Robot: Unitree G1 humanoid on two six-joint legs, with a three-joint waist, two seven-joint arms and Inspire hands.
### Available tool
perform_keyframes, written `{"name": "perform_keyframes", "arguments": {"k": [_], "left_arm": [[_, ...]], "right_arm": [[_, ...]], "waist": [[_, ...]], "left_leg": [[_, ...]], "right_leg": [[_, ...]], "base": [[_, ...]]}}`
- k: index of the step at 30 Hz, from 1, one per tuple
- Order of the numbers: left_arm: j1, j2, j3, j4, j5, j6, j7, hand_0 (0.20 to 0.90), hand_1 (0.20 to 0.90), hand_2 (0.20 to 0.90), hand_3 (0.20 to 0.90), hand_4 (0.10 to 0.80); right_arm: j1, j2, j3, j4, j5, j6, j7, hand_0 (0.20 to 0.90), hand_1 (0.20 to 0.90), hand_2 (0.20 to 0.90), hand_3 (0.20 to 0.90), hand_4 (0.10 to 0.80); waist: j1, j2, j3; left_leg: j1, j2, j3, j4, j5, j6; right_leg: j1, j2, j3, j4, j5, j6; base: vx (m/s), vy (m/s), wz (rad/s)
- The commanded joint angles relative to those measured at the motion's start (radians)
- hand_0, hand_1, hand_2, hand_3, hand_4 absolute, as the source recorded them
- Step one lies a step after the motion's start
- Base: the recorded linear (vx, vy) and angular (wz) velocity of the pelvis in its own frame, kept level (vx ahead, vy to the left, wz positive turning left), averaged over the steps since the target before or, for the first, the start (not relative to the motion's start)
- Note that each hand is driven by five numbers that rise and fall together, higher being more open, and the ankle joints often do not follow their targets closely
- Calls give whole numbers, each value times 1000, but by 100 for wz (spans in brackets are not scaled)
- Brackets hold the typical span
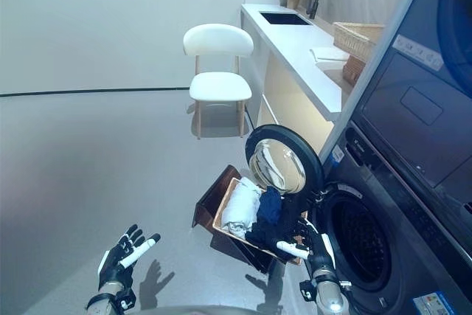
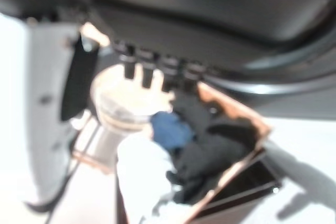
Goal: Pick up the clothes and place them into the washing machine
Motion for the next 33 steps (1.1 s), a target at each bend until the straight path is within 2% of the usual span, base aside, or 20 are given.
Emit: {"name": "perform_keyframes", "arguments": {"k": [1, 11, 16, 22, 23, 24, 27, 28, 29, 30, 33], "left_arm": [[-73, 21, -13, -83, 6, -67, 6, 900, 900, 900, 900, 800], [-61, 13, -5, -81, 4, -61, -3, 900, 900, 900, 900, 800], [-77, 16, -1, -61, -4, -60, 5, 900, 900, 900, 900, 800], [-94, 23, 7, -49, -26, -59, 16, 900, 900, 900, 900, 800], [-98, 24, 10, -45, -37, -56, 10, 900, 900, 900, 900, 800], [-98, 24, 10, -45, -37, -56, 10, 900, 900, 900, 900, 800], [-100, 20, -4, -50, -48, -47, 4, 900, 900, 900, 900, 800], [-100, 20, -4, -50, -48, -46, 4, 900, 900, 900, 900, 800], [-109, 18, -15, -45, -57, -45, 2, 900, 900, 900, 900, 800], [-121, 14, -32, -42, -66, -45, -4, 900, 900, 900, 900, 800], [-117, 17, -34, -45, -70, -44, -1, 900, 900, 900, 900, 800]], "right_arm": [[-59, -34, -20, -99, 5, -83, -32, 900, 900, 900, 900, 800], [-41, -33, -21, -101, -3, -82, -28, 900, 900, 900, 900, 800], [-47, -34, -25, -109, 6, -83, -28, 900, 900, 900, 900, 800], [-47, -50, -27, -129, 10, -87, -22, 900, 900, 900, 900, 800], [-44, -57, -31, -132, 11, -92, -23, 900, 900, 900, 900, 800], [-45, -57, -31, -132, 11, -93, -23, 900, 900, 900, 900, 800], [-35, -81, -46, -138, 20, -101, -29, 900, 900, 900, 900, 800], [-36, -81, -46, -138, 20, -101, -28, 900, 900, 900, 900, 800], [-36, -87, -54, -135, 22, -101, -34, 900, 900, 900, 900, 800], [-32, -96, -70, -132, 17, -97, -43, 900, 900, 900, 900, 800], [-36, -96, -67, -130, 19, -97, -45, 900, 900, 900, 900, 800]], "waist": [[8, 25, -17], [8, 31, -21], [6, 32, -7], [7, 18, 23], [13, 4, 32], [12, 5, 32], [24, -4, 71], [22, -2, 71], [21, -4, 87], [27, -9, 111], [39, -13, 116]], "left_leg": [[60, 41, 13, 51, -92, -58], [80, 49, 9, 33, -90, -63], [67, 59, 2, 51, -90, -65], [11, 102, -18, 152, -105, -77], [-22, 115, -29, 237, -117, -86], [-27, 116, -30, 244, -121, -87], [-127, 117, -66, 483, -83, -87], [-132, 118, -70, 489, -85, -87], [-178, 112, -82, 572, -50, -88], [-293, 92, -92, 563, 22, -90], [-373, 88, -112, 496, 46, -85]], "right_leg": [[-80, 20, 3, 29, 88, -12], [-60, 29, 1, 20, 78, -16], [-88, 36, 7, 74, 58, -26], [-141, 76, 28, 159, 13, -58], [-133, 96, 31, 162, -1, -71], [-134, 97, 30, 163, -1, -71], [-101, 117, 29, 179, -20, -103], [-102, 118, 26, 179, -20, -103], [-93, 120, 18, 186, -26, -115], [-75, 114, 5, 179, -36, -129], [-77, 117, 12, 179, -36, -127]], "base": [[0, 0, 0], [12, -9, 2], [-14, -46, 5], [-10, -142, 7], [35, -218, 14], [33, -253, 16], [2, -159, 20], [-26, -101, 25], [-25, -91, 29], [-18, -89, 28], [70, -35, -10]]}}
